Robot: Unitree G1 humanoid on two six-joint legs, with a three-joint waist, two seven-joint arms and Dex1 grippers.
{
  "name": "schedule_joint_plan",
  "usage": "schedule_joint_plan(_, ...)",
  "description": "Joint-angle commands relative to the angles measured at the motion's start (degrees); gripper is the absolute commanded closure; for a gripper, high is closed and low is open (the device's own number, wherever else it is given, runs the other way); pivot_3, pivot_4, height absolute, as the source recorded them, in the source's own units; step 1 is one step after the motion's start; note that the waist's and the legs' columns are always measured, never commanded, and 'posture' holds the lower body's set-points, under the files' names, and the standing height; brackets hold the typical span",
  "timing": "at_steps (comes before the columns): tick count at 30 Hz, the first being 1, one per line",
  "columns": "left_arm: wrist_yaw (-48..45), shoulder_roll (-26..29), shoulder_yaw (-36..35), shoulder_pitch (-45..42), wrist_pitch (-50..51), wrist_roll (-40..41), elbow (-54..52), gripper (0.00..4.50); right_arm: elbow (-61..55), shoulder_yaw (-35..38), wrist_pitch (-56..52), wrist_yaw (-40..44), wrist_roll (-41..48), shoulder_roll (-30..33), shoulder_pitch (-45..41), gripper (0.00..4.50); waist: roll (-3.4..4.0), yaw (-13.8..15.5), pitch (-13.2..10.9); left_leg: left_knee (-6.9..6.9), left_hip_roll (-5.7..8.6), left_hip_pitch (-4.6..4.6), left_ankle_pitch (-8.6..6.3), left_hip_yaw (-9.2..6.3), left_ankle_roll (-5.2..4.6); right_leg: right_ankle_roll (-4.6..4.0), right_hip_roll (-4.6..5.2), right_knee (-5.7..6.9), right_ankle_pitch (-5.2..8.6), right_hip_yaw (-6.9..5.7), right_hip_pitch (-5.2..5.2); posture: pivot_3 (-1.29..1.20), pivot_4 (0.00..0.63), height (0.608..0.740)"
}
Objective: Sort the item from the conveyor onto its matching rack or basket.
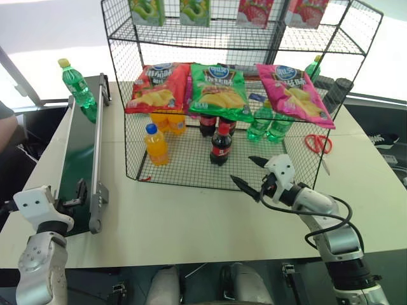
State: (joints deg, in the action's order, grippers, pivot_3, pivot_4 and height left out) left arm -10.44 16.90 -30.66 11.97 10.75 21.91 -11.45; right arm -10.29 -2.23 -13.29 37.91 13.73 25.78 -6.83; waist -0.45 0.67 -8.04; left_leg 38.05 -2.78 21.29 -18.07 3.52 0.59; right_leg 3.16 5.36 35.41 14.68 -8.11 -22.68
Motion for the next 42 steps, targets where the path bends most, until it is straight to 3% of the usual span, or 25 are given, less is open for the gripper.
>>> schedule_joint_plan(1,-0.6,0.9,-2.3,1.0,-1.6,0.5,-1.0,0.00,-1.5,-0.5,1.1,1.0,0.5,-0.2,-0.1,0.02,0.00,-0.1,0.0,0.00,0.00,0.00,0.00,0.00,0.00,0.00,0.00,0.00,0.00,0.00,0.00,0.00,0.150,0.736)
schedule_joint_plan(28,-1.2,0.4,-2.1,0.2,-2.7,0.4,-0.6,0.00,-1.8,-2.2,0.9,2.7,1.2,-1.0,-1.2,0.02,0.01,0.0,0.0,0.00,0.00,0.01,0.00,0.00,0.00,0.00,0.03,-0.01,0.00,0.00,-0.01,0.00,0.150,0.736)
schedule_joint_plan(42,-1.8,0.5,-1.9,-0.7,-2.5,0.0,-0.2,0.00,-9.3,-4.1,-1.9,8.4,5.9,0.5,1.4,0.02,0.01,0.0,0.0,-0.01,0.00,0.02,0.00,0.00,0.00,0.00,0.04,-0.02,0.00,0.00,-0.02,0.00,0.150,0.736)
